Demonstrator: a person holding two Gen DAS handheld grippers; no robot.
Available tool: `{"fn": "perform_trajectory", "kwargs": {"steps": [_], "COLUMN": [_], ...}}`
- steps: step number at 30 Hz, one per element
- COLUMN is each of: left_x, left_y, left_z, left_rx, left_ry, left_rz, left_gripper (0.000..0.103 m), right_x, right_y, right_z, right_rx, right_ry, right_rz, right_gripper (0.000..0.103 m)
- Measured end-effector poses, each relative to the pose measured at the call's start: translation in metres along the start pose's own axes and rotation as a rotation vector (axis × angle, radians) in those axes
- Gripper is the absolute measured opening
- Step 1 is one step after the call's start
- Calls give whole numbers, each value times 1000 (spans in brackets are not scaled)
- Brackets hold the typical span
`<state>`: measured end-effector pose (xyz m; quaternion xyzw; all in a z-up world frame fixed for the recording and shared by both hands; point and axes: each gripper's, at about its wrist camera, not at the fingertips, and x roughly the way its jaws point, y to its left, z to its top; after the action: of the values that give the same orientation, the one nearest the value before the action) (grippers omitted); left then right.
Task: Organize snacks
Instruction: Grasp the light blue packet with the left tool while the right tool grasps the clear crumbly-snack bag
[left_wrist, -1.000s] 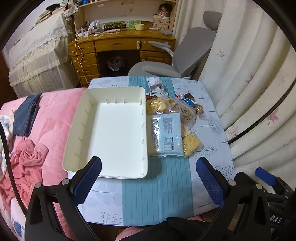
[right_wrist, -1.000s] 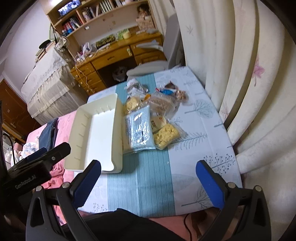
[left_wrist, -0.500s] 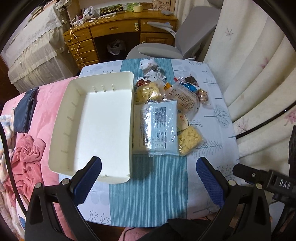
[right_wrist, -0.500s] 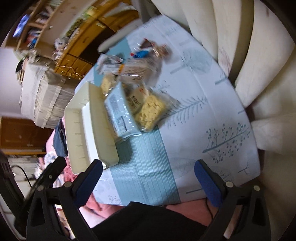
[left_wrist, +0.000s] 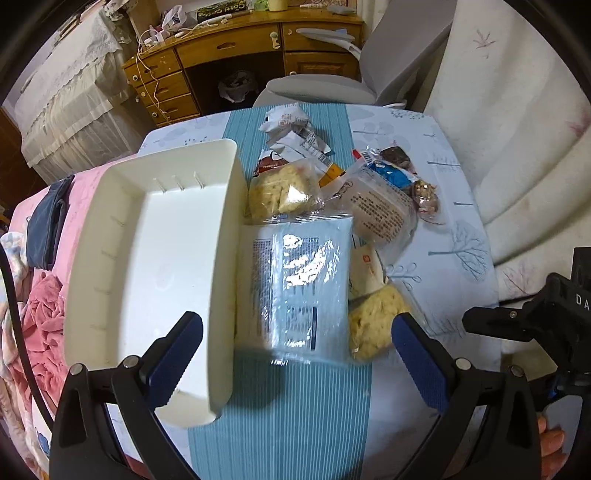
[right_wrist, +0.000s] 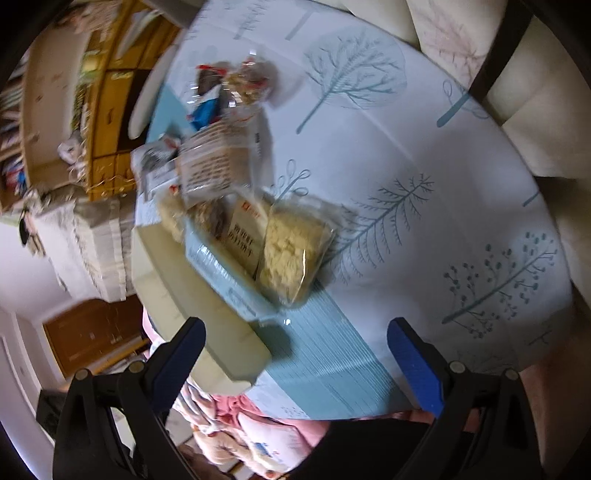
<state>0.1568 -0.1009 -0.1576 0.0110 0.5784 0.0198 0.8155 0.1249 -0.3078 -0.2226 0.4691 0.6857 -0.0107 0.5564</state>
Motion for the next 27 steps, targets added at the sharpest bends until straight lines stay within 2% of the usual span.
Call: {"fn": "perform_trajectory", "kwargs": {"steps": [6, 12, 18, 22, 24, 27], "left_x": [37, 71, 99, 108, 111, 114], "left_y": [-7, -13, -14, -17, -16, -13], "left_z": [7, 10, 16, 19, 20, 24], "left_rx": [-10, 10, 16, 38, 38, 38], "left_ry": [52, 122, 186, 193, 198, 204], "left_rz": [42, 87, 141, 187, 190, 191], "left_gripper": [98, 94, 89, 87, 79, 74], "right_x": [32, 58, 78, 85, 90, 95], "right_y": [2, 1, -5, -4, -4, -6], "right_z": [20, 32, 39, 38, 39, 41], "right_rx": [110, 193, 262, 268, 276, 290], "right_ry": [52, 52, 71, 82, 93, 97], "right_rz": [-18, -66, -93, -130, -154, -167], "right_gripper": [99, 99, 95, 88, 86, 84]}}
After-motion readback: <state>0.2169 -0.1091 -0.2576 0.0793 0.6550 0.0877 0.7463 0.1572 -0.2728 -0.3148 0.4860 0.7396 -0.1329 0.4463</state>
